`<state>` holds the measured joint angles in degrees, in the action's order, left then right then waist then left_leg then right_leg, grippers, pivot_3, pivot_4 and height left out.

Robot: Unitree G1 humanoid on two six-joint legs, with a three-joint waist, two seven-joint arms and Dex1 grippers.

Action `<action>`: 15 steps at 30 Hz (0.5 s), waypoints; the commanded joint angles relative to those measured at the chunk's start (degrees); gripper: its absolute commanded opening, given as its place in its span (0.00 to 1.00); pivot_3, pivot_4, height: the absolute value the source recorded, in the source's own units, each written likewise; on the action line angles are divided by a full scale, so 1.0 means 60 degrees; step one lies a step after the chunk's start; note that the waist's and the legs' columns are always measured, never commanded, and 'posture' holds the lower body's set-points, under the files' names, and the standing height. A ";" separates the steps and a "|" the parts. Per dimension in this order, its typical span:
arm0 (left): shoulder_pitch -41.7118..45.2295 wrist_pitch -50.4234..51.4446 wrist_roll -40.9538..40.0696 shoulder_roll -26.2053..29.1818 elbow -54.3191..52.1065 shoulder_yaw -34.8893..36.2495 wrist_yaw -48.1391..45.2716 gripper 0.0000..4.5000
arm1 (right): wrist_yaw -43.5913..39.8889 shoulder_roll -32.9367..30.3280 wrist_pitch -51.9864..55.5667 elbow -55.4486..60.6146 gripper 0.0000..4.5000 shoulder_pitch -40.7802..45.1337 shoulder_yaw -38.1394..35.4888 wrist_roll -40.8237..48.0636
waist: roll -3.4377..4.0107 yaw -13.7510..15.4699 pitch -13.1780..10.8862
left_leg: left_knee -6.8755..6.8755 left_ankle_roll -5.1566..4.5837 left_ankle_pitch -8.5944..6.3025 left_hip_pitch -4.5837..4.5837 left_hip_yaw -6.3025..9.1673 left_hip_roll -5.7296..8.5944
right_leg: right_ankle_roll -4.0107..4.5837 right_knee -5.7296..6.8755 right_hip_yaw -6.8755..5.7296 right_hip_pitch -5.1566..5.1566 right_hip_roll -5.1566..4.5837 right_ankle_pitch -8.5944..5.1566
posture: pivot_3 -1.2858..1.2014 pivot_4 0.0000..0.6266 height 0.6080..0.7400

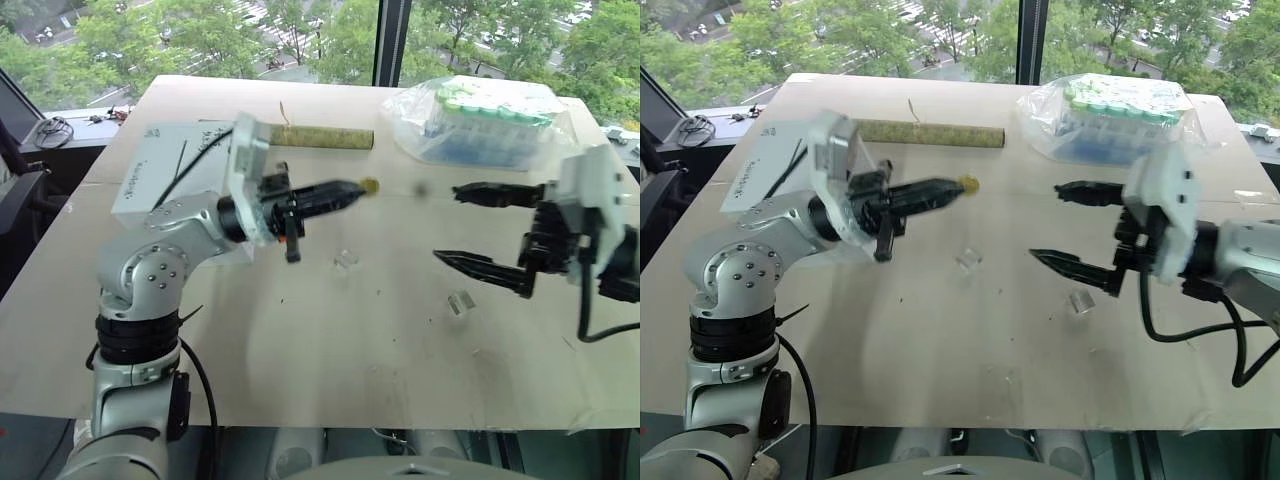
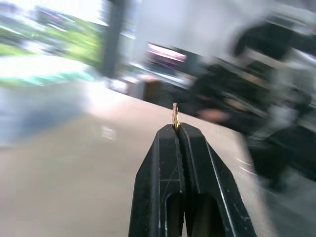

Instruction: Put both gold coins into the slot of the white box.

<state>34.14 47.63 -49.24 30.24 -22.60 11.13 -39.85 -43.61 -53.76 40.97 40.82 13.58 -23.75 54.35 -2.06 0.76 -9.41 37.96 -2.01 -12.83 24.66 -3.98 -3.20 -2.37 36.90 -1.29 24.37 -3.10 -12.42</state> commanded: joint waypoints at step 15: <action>0.2284 0.4781 0.5918 -0.0659 -0.1959 -0.0370 0.8934 0.00 | -0.2259 0.0291 -0.1041 -0.2434 1.00 0.1142 -0.0980 0.1842 | -0.0004 0.0007 -0.0003 | 0.0011 0.0001 -0.0004 -0.0106 0.0010 0.0004 | 0.0004 -0.0006 -0.0002 -0.0131 0.0021 -0.0004 | 0.52 0.24 1.00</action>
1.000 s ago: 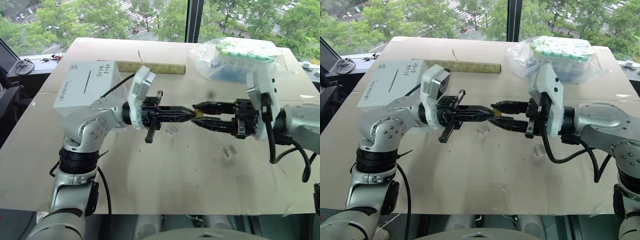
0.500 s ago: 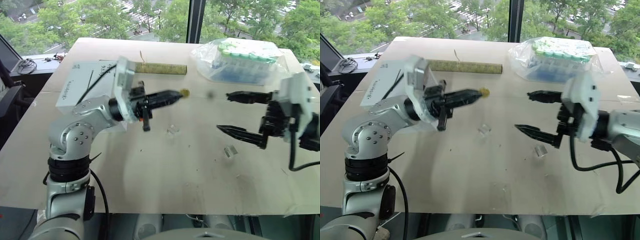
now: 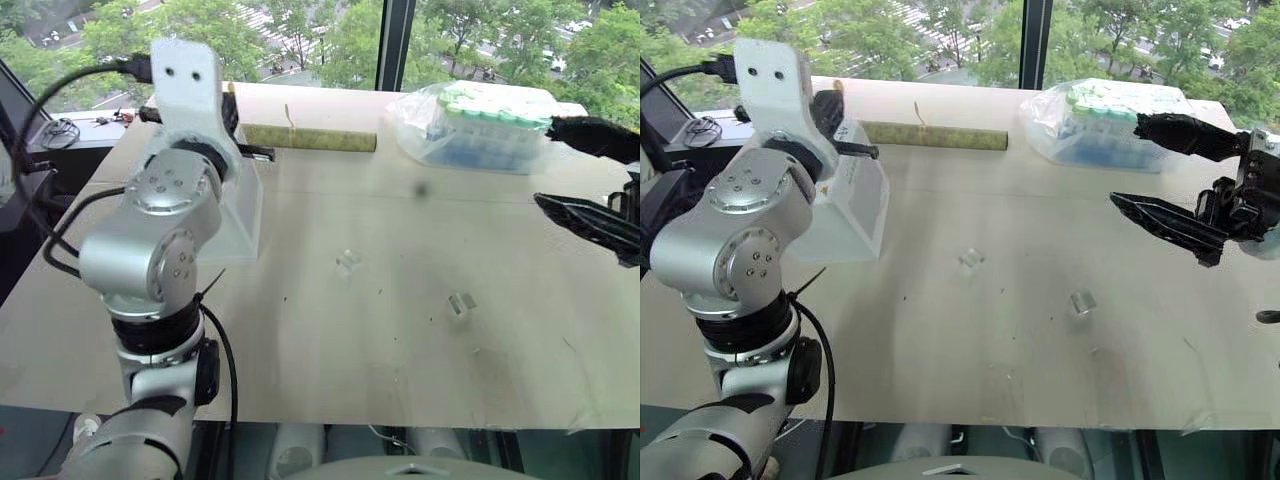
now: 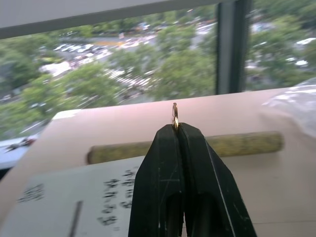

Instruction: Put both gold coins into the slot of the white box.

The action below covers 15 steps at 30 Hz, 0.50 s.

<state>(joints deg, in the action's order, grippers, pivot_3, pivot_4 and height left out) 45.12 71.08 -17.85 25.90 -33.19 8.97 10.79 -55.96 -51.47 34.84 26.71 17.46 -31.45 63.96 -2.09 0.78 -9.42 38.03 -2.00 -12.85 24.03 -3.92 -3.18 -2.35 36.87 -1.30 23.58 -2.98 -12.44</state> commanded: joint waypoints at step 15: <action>0.0984 0.3530 0.2540 -0.0543 0.0173 0.0248 0.0750 0.00 | -0.0356 -0.0045 -0.0151 -0.0213 1.00 0.0683 0.0894 -0.0245 | -0.0005 0.0006 -0.0007 | -0.0011 0.0000 0.0000 0.0002 0.0012 0.0002 | -0.0001 -0.0005 0.0020 0.0010 -0.0008 0.0001 | 0.52 0.24 1.00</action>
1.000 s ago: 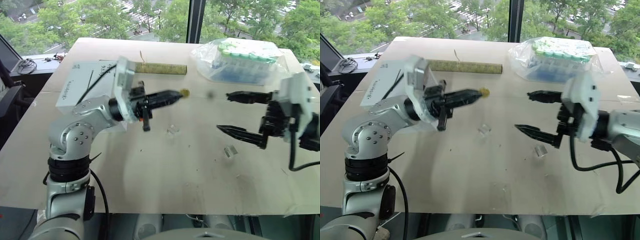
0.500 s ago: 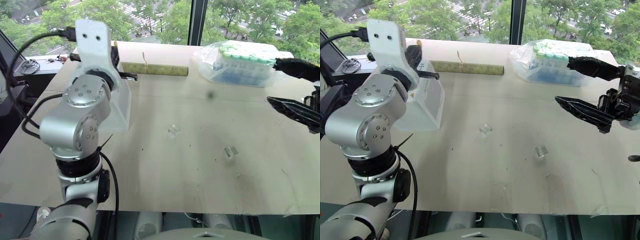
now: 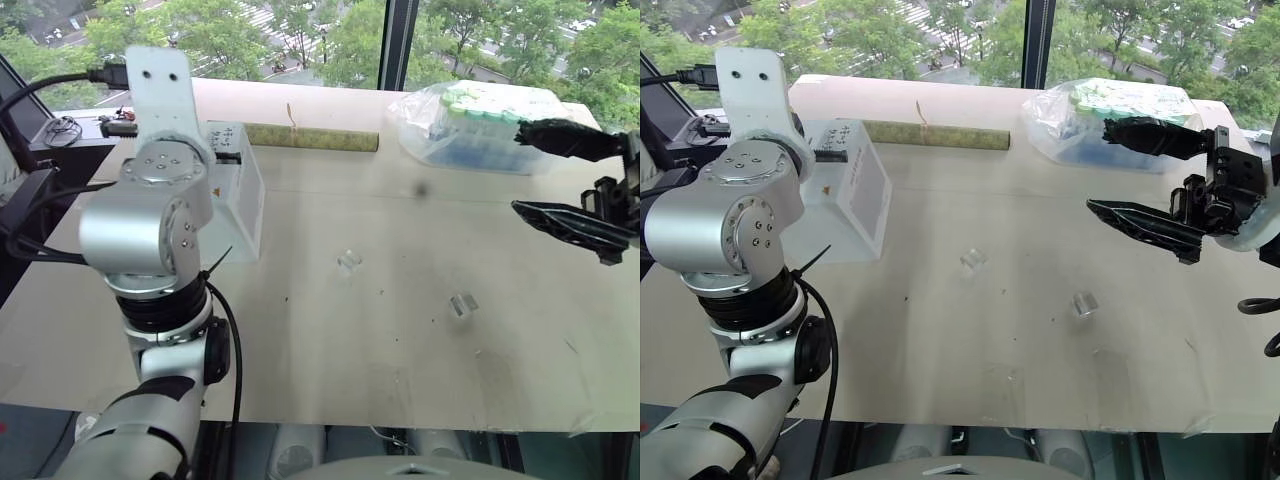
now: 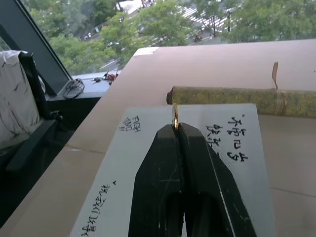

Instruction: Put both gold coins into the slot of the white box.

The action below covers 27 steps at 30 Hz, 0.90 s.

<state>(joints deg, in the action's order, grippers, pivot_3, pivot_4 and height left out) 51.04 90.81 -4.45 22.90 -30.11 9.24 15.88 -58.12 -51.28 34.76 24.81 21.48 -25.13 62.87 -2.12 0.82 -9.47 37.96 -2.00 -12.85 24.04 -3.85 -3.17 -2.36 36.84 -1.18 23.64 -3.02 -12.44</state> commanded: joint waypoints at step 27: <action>-0.0846 0.0281 0.0822 -0.0270 -0.0139 0.0674 -0.1287 0.00 | 0.0098 -0.0095 -0.0135 0.0155 1.00 -0.0114 -0.0141 -0.0359 | 0.0002 0.0001 0.0002 | -0.0011 -0.0001 0.0000 -0.0015 -0.0012 0.0001 | 0.0005 0.0001 0.0016 0.0000 -0.0010 -0.0002 | 0.52 0.24 1.00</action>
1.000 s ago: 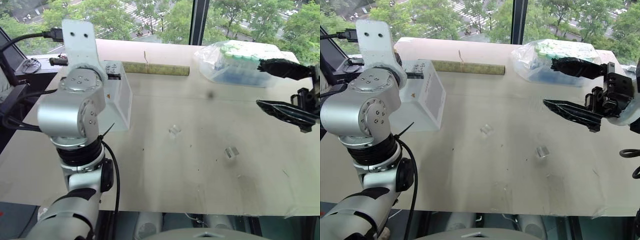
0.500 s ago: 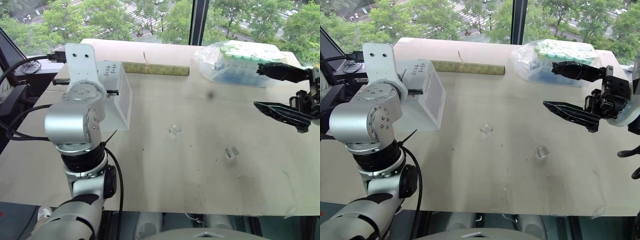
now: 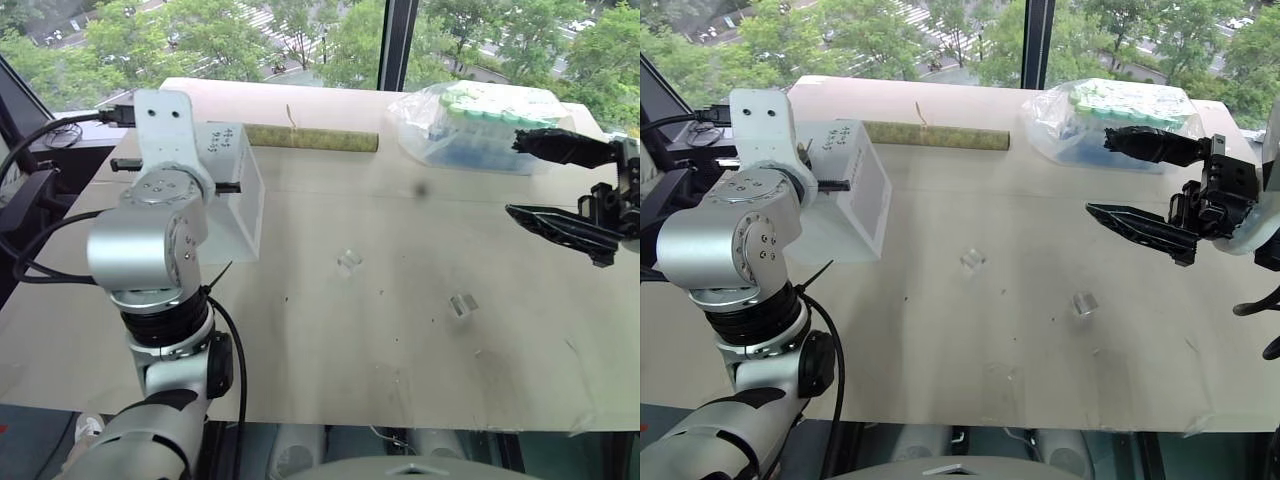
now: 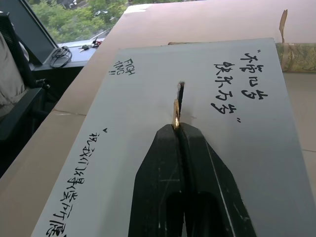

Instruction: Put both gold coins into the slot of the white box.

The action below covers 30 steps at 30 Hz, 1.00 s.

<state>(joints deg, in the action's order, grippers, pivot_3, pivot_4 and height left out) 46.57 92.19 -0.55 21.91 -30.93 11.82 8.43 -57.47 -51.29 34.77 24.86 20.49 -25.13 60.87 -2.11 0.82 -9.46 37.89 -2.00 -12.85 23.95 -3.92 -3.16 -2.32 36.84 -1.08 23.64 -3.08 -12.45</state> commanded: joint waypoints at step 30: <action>-0.7866 -0.8538 -0.4962 0.1643 -0.0669 0.1160 -0.9747 0.45 | 0.1798 0.1558 -0.1074 0.2667 1.00 -0.8437 -0.2789 -0.4125 | 0.0022 0.0004 0.0017 | -0.0055 -0.0001 -0.0001 -0.0031 -0.0035 -0.0016 | 0.0001 -0.0019 0.0038 0.0013 -0.0015 -0.0048 | 0.52 0.24 1.00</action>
<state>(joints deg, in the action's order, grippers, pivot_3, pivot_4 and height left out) 0.10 44.16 -29.51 30.90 -34.88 17.84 -48.61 -45.74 -42.36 31.09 39.56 -29.39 -38.89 37.46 -1.97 0.85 -9.35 37.56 -2.01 -12.86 23.74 -4.13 -3.26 -2.33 36.71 -0.85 23.72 -3.18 -12.74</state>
